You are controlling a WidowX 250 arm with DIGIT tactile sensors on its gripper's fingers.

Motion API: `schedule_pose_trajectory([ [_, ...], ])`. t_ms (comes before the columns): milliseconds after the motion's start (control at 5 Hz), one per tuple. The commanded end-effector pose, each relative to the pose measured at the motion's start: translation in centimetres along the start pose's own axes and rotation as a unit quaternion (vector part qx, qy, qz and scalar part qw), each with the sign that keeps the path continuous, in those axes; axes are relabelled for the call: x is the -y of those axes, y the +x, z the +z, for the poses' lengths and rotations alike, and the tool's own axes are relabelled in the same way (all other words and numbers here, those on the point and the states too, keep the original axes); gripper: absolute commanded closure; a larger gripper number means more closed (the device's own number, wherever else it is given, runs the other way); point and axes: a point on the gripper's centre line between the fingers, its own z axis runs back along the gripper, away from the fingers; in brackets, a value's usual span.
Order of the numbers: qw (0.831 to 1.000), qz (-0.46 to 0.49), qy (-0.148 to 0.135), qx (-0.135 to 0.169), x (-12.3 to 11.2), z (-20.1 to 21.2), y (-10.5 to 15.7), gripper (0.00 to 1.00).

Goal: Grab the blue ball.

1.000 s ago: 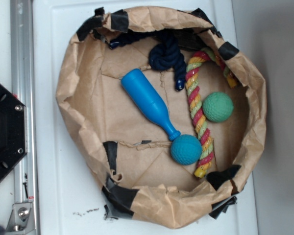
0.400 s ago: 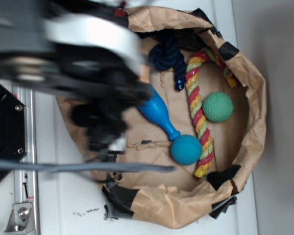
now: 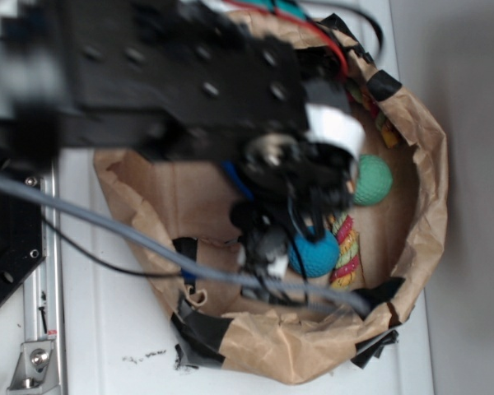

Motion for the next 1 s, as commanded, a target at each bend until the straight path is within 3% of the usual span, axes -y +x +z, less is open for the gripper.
schedule_pose_trajectory([
  [0,0.982,-0.184,0.007,0.038,5.6,-5.7,2.0,0.00],
  [200,0.982,-0.183,0.030,0.033,5.2,-6.2,2.0,1.00],
  [400,0.987,-0.154,0.043,0.032,4.0,-4.5,1.8,1.00],
  [600,0.991,-0.091,0.099,0.026,2.2,0.9,1.0,1.00],
  [800,0.993,0.033,0.108,-0.024,1.7,6.8,-1.9,1.00],
])
